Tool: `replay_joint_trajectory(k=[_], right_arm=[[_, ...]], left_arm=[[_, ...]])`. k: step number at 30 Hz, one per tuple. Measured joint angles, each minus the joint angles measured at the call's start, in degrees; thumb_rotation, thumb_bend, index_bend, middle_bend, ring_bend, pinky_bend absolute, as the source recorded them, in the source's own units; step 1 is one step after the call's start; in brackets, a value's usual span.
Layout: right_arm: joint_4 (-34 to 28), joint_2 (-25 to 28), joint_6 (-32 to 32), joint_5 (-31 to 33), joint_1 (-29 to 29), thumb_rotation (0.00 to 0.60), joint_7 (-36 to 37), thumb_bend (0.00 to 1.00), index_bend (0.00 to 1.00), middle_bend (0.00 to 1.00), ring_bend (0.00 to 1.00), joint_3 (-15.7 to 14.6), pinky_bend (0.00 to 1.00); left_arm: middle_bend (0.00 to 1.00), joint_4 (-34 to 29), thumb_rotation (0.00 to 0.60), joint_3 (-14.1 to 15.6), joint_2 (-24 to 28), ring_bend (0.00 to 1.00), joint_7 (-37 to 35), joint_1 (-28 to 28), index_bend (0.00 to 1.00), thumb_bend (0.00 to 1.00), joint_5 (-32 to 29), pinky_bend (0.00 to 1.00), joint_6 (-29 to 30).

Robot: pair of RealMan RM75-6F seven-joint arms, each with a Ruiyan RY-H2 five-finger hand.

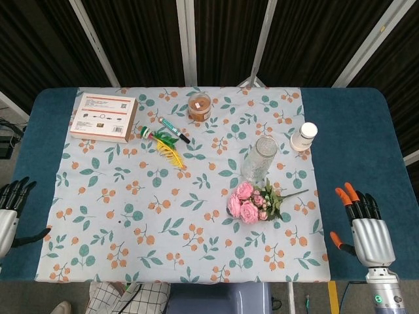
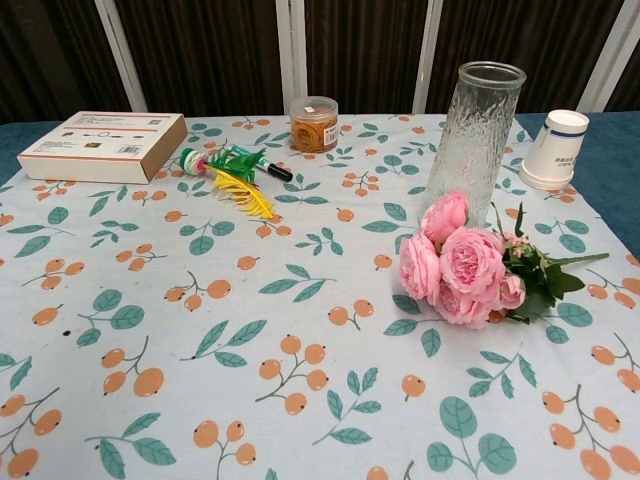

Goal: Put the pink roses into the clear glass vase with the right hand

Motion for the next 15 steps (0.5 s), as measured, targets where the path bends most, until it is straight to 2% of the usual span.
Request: replay_joint_trajectory(k=[6, 15], right_arm=[[-1.15, -0.72, -1.42, 0.38, 0.42, 0.600, 0.65, 0.28, 0.00, 0.00, 0.00, -0.07, 0.00], [-4.07, -1.22, -11.55, 1.15, 5.53, 0.600, 3.11, 0.28, 0.00, 0.00, 0.00, -0.26, 0.00]], left_arm=[[0.00, -0.33, 0.600, 0.22, 0.21, 0.00, -0.18, 0.12, 0.00, 0.00, 0.27, 0.00, 0.10], [0.00, -0.71, 0.600, 0.34, 0.28, 0.00, -0.57, -0.14, 0.00, 0.00, 0.46, 0.00, -0.45]])
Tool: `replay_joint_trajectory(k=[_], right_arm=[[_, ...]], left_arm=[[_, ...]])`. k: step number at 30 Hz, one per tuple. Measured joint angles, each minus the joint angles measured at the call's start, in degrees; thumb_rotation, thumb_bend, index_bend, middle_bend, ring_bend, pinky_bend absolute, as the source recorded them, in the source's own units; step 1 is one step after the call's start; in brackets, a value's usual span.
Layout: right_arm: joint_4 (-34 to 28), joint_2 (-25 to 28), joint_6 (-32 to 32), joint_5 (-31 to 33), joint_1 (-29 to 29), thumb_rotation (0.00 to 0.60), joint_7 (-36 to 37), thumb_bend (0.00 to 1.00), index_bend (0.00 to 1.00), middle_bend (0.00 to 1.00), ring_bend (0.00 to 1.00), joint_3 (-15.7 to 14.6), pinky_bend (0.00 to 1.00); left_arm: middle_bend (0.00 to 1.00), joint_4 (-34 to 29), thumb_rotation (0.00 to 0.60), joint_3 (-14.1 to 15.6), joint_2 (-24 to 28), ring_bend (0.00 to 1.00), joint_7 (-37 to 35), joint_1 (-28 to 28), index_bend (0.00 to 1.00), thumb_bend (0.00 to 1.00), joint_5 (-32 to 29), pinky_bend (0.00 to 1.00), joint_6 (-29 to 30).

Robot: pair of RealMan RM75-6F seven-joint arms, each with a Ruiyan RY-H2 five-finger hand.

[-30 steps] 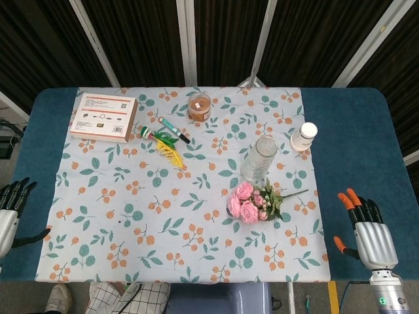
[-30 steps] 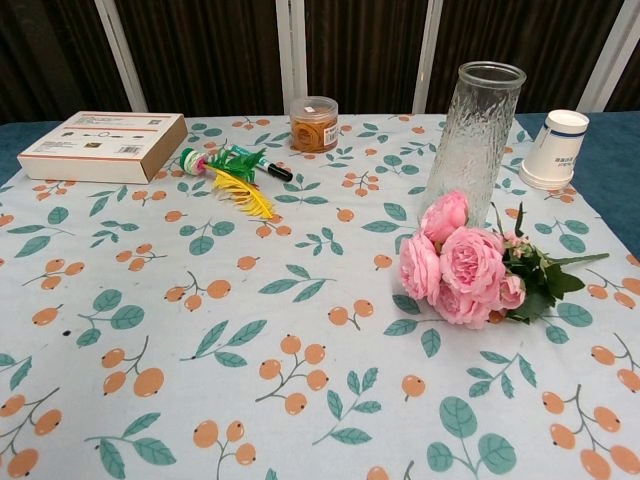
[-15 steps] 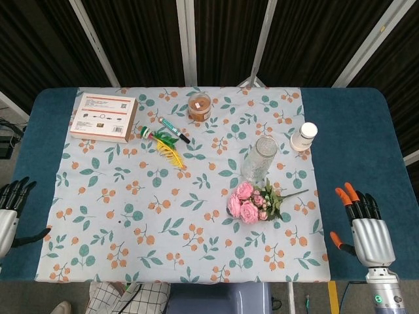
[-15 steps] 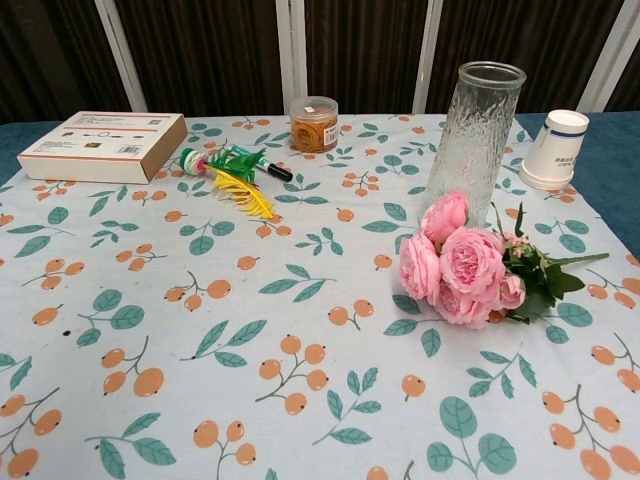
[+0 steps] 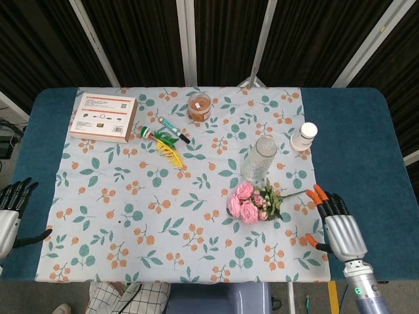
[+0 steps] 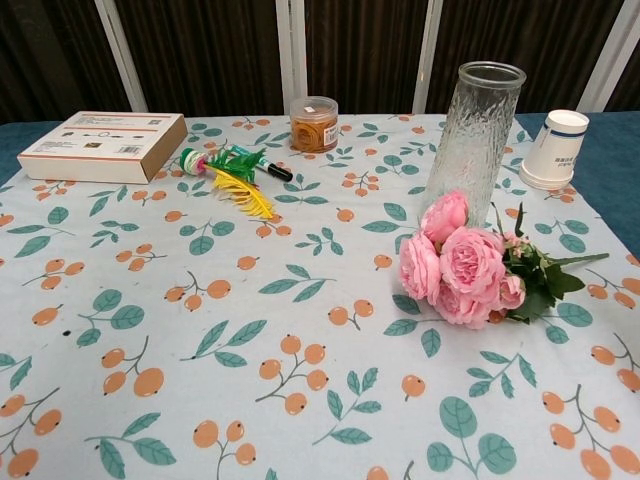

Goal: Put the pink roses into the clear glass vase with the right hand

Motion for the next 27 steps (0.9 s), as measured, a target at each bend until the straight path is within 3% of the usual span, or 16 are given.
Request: replay_joint_trajectory(k=[10, 22, 27], right_arm=[[5.58, -9.56, -11.88, 6.44, 8.72, 0.600, 0.62, 0.28, 0.00, 0.00, 0.00, 2.76, 0.00], [14.56, -17.15, -15.16, 11.92, 13.86, 0.600, 0.22, 0.28, 0.00, 0.02, 0.02, 6.21, 0.00], [17.40, -19.31, -15.86, 11.92, 15.20, 0.600, 1.67, 0.28, 0.02, 0.11, 0.10, 6.40, 0.04]], left_arm=[[0.00, -0.24, 0.600, 0.07, 0.39, 0.00, -0.75, -0.23, 0.00, 0.00, -0.57, 0.00, -0.93], [0.00, -0.63, 0.600, 0.25, 1.05, 0.00, -1.62, -0.46, 0.00, 0.00, -1.29, 0.00, -2.19], [0.00, -0.76, 0.600, 0.25, 1.07, 0.00, -1.43, -0.50, 0.00, 0.00, -1.48, 0.00, -2.38]])
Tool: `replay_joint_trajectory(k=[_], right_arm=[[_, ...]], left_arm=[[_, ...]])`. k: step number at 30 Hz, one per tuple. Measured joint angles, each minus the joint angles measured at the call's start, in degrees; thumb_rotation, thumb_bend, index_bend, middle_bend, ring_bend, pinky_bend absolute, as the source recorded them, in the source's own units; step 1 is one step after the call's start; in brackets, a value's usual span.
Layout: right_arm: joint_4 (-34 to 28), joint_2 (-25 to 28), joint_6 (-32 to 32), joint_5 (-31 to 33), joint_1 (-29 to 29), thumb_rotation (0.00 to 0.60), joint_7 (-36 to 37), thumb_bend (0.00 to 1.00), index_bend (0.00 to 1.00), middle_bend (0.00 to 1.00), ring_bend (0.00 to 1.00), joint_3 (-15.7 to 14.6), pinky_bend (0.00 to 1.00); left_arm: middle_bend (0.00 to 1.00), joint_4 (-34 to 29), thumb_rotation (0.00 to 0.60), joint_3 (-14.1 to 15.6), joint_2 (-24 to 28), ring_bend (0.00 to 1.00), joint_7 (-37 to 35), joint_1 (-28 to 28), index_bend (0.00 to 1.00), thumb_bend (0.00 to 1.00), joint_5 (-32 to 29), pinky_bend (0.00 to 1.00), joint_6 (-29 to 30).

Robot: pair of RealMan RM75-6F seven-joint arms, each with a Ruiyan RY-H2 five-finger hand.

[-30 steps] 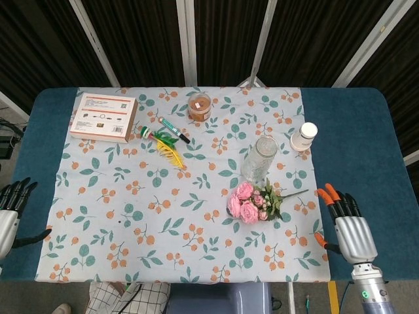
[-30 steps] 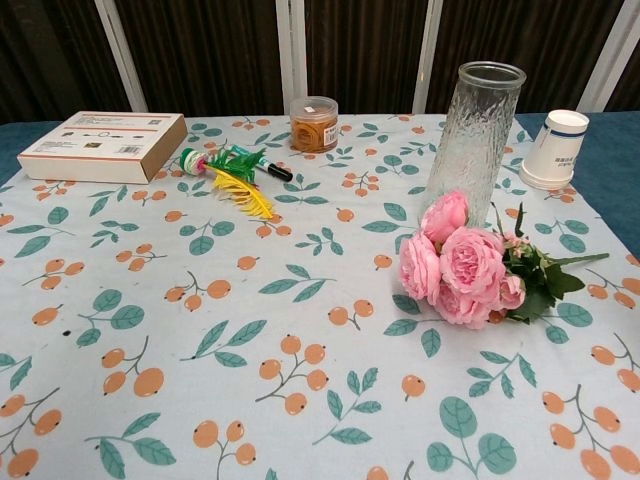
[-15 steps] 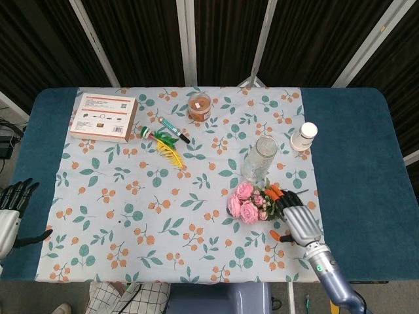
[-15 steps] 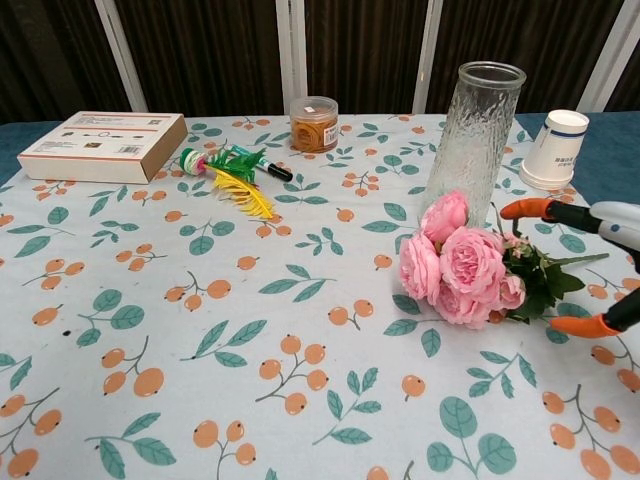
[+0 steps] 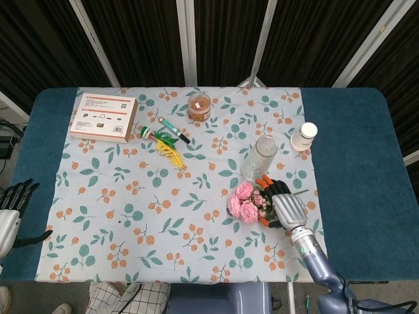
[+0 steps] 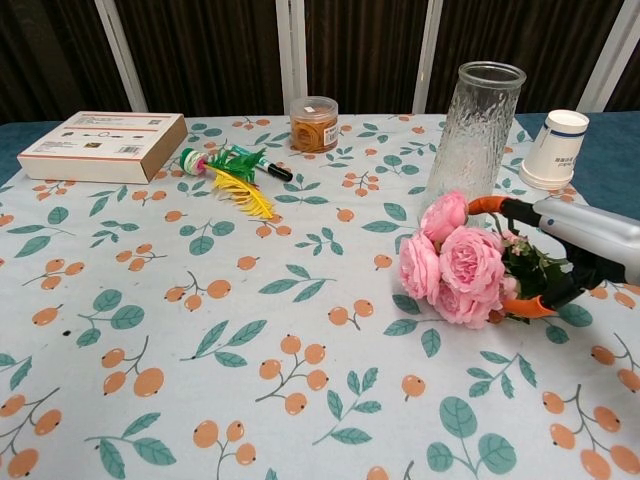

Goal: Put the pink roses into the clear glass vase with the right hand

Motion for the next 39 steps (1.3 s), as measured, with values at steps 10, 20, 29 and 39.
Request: replay_joint_trajectory(k=[10, 20, 29, 39], right_arm=[[3.09, -3.35, 0.99, -1.88, 1.52, 0.600, 3.43, 0.28, 0.34, 0.42, 0.41, -0.33, 0.24], [2.15, -3.25, 3.10, -3.30, 1.59, 0.600, 5.45, 0.30, 0.51, 0.53, 0.52, -0.65, 0.28], [-6.93, 2.64, 6.66, -3.28, 0.44, 0.600, 7.98, 0.30, 0.51, 0.53, 0.52, 1.56, 0.28], [-16.15, 10.16, 13.32, 3.72, -0.54, 0.600, 15.39, 0.30, 0.51, 0.53, 0.52, 14.36, 0.29]], left_arm=[[0.00, -0.18, 0.600, 0.02, 0.05, 0.00, 0.05, -0.10, 0.00, 0.00, -0.30, 0.00, -0.43], [0.00, -0.48, 0.600, 0.03, 0.26, 0.00, -0.34, -0.17, 0.00, 0.00, -0.54, 0.00, -0.75], [0.00, -0.63, 0.600, 0.02, 0.33, 0.00, -0.54, -0.15, 0.00, 0.00, -0.32, 0.00, -0.51], [0.00, -0.77, 0.600, 0.10, 0.30, 0.00, -0.86, -0.03, 0.00, 0.00, 0.07, 0.00, -0.13]])
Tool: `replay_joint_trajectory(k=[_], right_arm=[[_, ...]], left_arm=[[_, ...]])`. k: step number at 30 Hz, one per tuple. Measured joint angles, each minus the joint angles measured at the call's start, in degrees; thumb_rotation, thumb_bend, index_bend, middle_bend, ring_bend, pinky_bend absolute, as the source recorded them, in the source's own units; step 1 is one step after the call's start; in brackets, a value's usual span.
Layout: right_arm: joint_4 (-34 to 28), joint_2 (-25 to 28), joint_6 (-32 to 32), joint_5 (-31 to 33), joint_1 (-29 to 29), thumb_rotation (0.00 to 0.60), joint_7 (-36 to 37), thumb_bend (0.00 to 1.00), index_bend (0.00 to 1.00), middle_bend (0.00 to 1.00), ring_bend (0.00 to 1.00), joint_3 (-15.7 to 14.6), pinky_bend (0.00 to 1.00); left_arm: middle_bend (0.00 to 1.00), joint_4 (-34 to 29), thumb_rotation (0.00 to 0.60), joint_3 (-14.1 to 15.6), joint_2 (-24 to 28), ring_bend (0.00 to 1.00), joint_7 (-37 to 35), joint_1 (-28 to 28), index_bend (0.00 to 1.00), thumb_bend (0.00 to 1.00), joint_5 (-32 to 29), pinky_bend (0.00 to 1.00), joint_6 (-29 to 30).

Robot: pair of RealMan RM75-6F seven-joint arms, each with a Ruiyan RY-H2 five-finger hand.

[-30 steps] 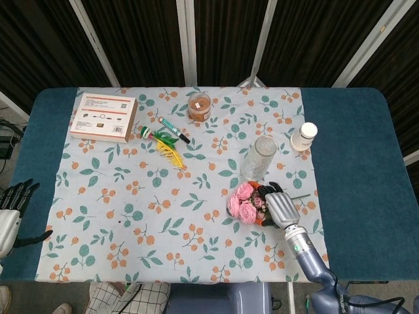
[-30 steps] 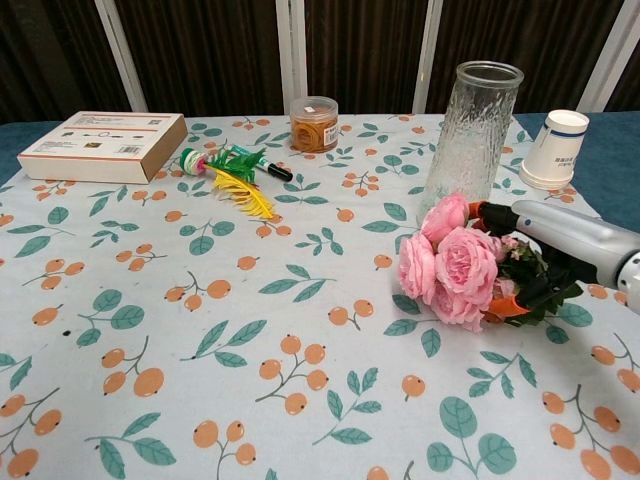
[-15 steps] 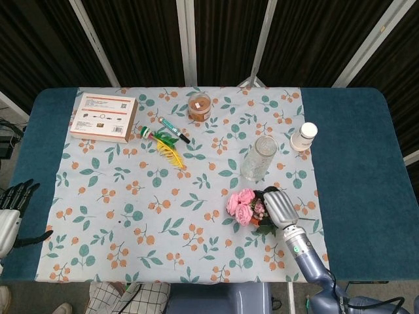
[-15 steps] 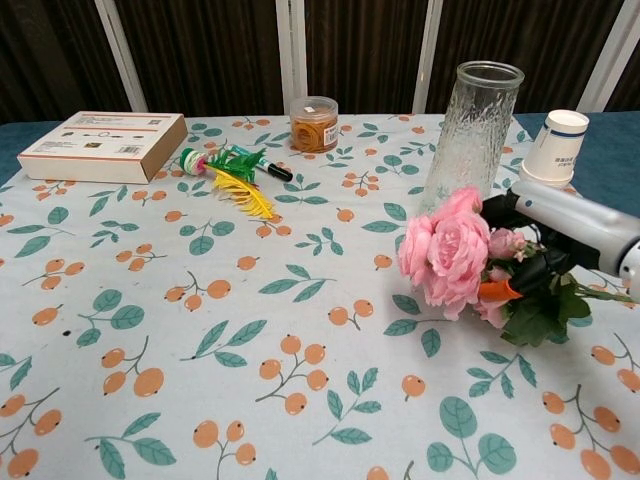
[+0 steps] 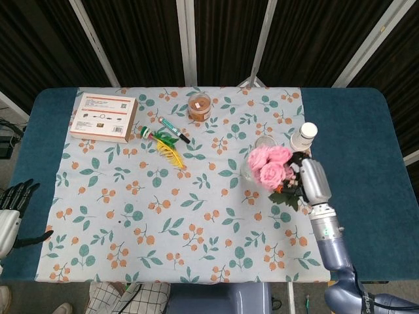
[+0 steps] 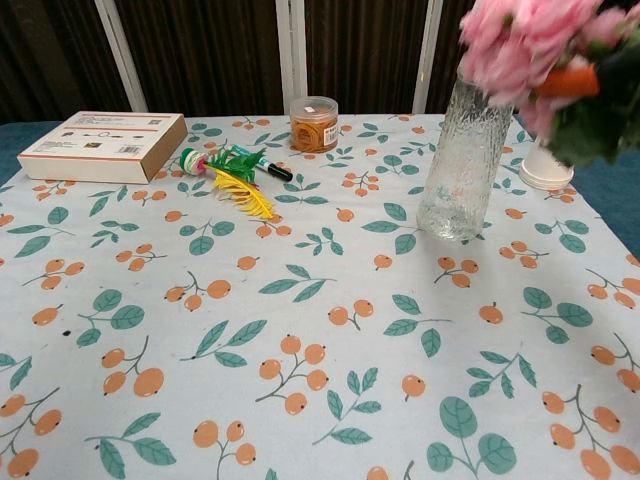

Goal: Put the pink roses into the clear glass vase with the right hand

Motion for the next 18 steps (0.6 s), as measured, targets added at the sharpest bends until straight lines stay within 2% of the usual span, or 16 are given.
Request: replay_joint_trajectory(k=[6, 10, 14, 18], right_arm=[[-0.98, 1.38, 3.76, 5.06, 0.74, 0.600, 4.50, 0.30, 0.51, 0.53, 0.52, 9.29, 0.28], [-0.51, 1.01, 4.83, 10.59, 3.38, 0.600, 8.77, 0.30, 0.51, 0.53, 0.52, 16.28, 0.28], [0.26, -0.86, 5.20, 14.35, 6.33, 0.600, 12.77, 0.30, 0.49, 0.53, 0.50, 20.39, 0.28], [1.60, -3.99, 5.31, 16.09, 9.85, 0.600, 16.10, 0.30, 0.49, 0.53, 0.50, 22.53, 0.28]], left_arm=[[0.00, -0.08, 0.600, 0.04, 0.00, 0.00, 0.06, -0.05, 0.00, 0.00, -0.10, 0.00, -0.22], [0.00, -0.19, 0.600, 0.08, -0.02, 0.00, 0.11, -0.10, 0.00, 0.00, -0.12, 0.00, -0.37], [0.00, -0.34, 0.600, 0.19, 0.02, 0.00, 0.24, -0.16, 0.00, 0.00, -0.09, 0.00, -0.61], [0.00, -0.59, 0.600, 0.39, 0.14, 0.00, 0.24, -0.22, 0.00, 0.00, 0.01, 0.00, -0.88]])
